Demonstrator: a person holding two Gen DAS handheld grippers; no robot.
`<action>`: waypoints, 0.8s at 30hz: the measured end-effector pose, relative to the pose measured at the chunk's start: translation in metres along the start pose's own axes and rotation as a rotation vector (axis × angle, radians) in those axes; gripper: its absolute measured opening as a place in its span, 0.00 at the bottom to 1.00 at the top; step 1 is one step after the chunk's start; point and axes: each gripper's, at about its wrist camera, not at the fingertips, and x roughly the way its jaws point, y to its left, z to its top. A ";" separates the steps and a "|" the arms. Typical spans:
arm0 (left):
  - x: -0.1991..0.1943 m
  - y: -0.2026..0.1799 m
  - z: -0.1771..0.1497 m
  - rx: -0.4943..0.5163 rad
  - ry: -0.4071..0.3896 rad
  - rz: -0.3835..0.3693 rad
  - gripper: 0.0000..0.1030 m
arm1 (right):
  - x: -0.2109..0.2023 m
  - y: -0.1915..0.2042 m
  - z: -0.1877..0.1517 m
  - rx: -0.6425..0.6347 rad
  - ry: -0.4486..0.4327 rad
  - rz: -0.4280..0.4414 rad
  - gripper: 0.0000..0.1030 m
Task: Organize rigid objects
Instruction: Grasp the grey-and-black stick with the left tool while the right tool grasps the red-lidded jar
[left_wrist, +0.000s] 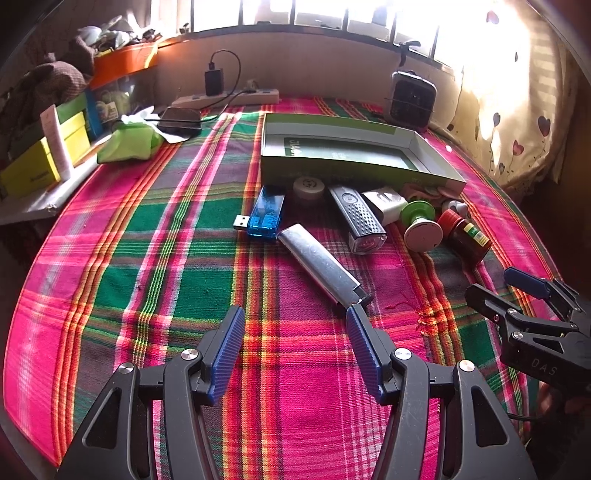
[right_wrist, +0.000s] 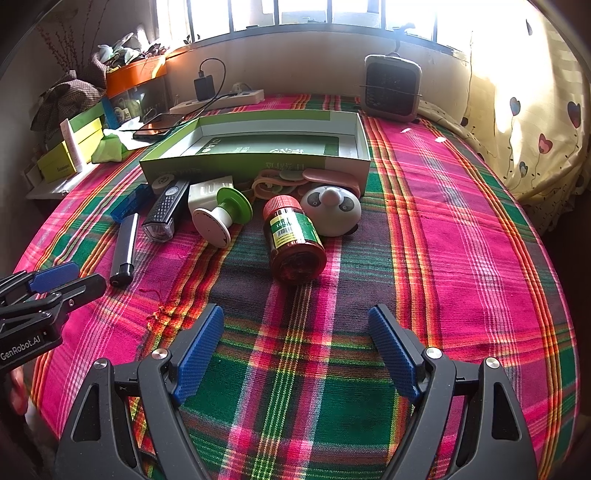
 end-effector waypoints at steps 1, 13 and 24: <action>-0.001 -0.002 0.002 0.002 -0.002 -0.011 0.55 | -0.001 -0.004 0.000 0.005 -0.005 0.004 0.79; 0.023 -0.025 0.019 0.036 0.059 -0.009 0.55 | 0.012 0.001 0.024 -0.054 0.013 0.016 0.79; 0.021 -0.009 0.012 0.042 0.058 0.054 0.55 | 0.026 0.000 0.036 -0.079 0.057 0.014 0.79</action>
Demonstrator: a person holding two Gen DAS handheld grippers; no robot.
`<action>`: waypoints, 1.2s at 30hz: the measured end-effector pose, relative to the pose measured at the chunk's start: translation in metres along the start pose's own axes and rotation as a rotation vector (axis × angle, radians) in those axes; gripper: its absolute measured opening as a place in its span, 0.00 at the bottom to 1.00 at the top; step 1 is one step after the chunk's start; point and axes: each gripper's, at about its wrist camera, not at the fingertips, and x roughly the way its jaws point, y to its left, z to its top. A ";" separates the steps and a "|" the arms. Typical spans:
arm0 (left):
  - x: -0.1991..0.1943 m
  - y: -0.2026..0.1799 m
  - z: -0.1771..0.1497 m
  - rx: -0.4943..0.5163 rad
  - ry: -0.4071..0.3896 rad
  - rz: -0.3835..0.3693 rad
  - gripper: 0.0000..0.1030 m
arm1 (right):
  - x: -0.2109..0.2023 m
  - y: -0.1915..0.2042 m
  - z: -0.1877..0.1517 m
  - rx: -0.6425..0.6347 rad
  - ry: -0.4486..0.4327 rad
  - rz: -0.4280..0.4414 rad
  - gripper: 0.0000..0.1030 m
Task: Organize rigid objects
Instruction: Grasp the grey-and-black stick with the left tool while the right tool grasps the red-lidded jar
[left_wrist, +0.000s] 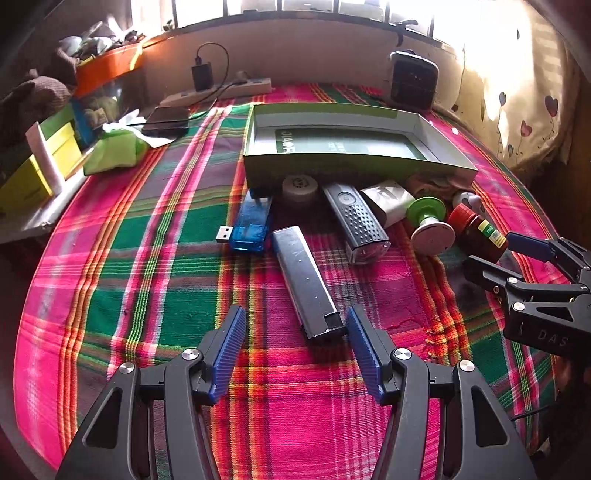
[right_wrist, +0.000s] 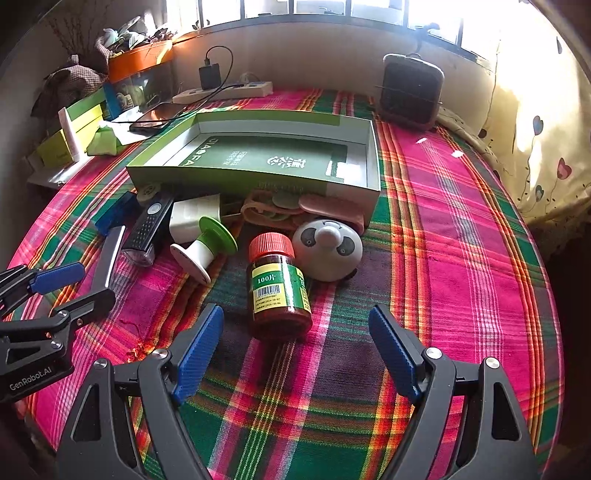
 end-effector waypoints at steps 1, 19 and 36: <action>0.000 0.004 -0.001 -0.004 0.001 0.009 0.55 | 0.001 0.000 0.000 -0.002 0.003 0.001 0.79; 0.015 0.015 0.018 0.007 -0.035 -0.003 0.55 | 0.012 -0.006 0.008 0.026 0.012 0.006 0.75; 0.014 0.020 0.021 0.006 -0.047 -0.056 0.24 | 0.009 -0.004 0.009 0.014 -0.007 0.008 0.42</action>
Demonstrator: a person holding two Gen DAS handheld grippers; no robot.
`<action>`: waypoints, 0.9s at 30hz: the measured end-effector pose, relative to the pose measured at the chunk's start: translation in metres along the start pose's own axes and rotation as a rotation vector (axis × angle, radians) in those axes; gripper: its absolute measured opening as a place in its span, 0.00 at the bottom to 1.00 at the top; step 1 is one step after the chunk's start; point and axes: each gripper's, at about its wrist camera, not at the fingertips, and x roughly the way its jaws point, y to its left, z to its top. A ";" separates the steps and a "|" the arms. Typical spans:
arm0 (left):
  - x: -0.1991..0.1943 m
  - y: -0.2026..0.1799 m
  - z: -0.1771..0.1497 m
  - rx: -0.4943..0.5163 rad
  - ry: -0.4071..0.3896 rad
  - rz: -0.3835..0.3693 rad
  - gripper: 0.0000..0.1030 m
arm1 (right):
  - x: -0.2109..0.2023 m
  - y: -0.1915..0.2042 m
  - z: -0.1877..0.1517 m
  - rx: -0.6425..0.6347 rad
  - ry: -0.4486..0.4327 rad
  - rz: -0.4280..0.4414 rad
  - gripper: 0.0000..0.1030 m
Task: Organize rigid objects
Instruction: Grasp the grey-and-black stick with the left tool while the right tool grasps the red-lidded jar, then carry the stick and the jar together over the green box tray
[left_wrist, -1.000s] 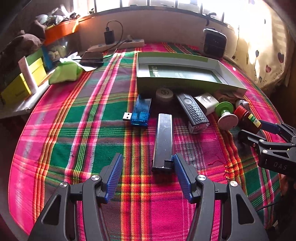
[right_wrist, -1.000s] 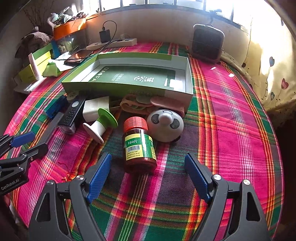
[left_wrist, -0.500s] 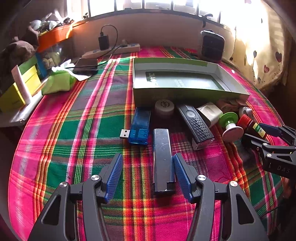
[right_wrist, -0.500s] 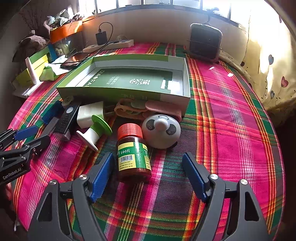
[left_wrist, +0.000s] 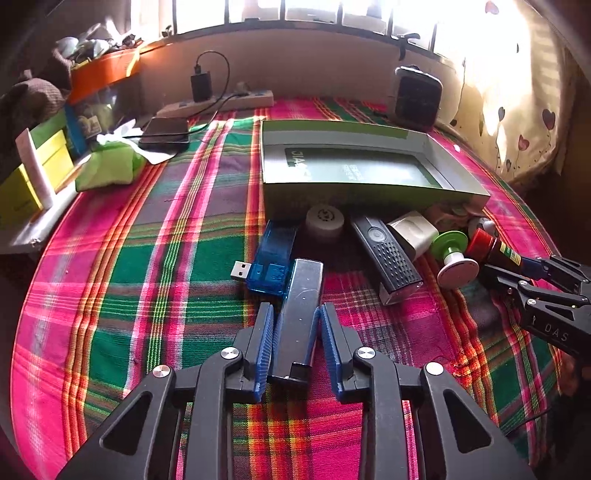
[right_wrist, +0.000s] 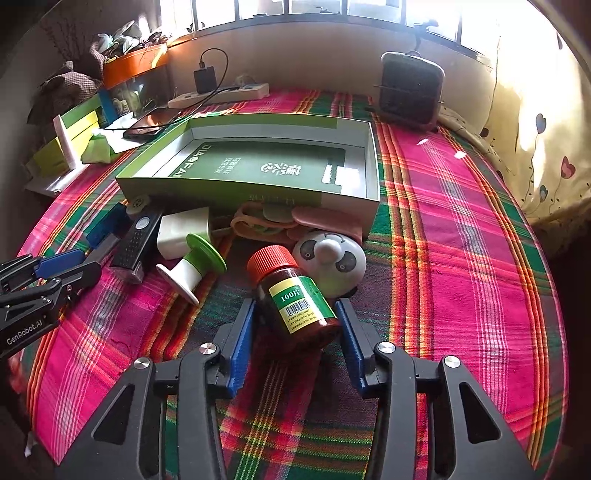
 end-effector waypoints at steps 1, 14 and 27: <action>0.000 0.000 0.000 0.000 0.000 -0.002 0.24 | 0.000 0.000 0.000 -0.001 0.000 0.002 0.41; -0.003 0.002 -0.001 -0.016 0.002 -0.048 0.22 | -0.005 0.005 -0.004 -0.007 -0.001 0.030 0.34; -0.013 0.000 -0.002 -0.019 -0.018 -0.077 0.22 | -0.022 0.003 -0.010 0.037 -0.044 0.066 0.33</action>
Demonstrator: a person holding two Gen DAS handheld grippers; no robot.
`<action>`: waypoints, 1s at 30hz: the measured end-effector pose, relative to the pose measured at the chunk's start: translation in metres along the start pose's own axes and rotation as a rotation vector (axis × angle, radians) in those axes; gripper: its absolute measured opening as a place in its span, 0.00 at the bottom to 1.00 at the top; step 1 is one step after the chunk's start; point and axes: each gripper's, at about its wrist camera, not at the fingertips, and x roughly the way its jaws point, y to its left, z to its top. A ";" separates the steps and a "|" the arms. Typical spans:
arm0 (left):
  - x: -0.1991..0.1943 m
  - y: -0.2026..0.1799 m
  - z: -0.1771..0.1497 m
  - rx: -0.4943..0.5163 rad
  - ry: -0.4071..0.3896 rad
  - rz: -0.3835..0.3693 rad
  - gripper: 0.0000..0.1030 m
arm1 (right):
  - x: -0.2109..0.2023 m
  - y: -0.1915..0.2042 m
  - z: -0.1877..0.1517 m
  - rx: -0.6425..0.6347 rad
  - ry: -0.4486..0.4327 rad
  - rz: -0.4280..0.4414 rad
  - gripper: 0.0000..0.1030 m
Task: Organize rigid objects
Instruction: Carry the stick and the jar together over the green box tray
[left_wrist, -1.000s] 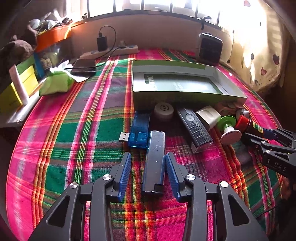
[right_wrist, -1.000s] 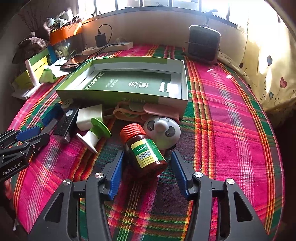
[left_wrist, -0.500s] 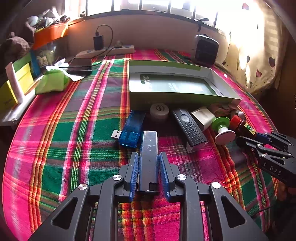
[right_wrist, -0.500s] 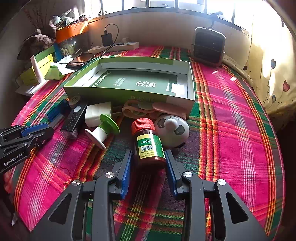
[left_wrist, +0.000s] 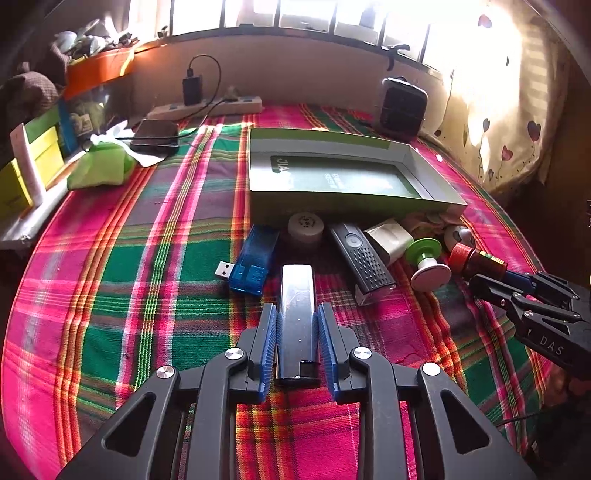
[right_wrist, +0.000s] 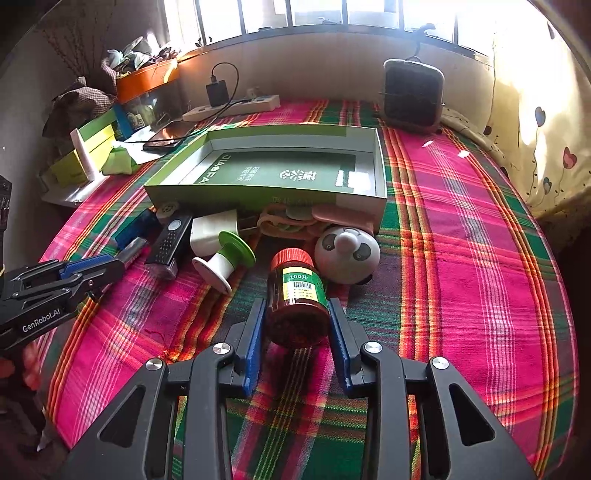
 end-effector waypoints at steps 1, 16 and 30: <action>0.000 0.000 0.000 -0.001 0.001 -0.002 0.22 | -0.001 0.000 0.001 -0.002 -0.005 -0.002 0.33; 0.007 0.002 -0.004 -0.006 0.023 -0.006 0.22 | 0.014 -0.004 0.003 0.021 0.047 -0.003 0.35; 0.001 0.000 0.000 0.004 0.004 -0.010 0.21 | 0.005 -0.002 0.007 0.019 0.011 -0.017 0.32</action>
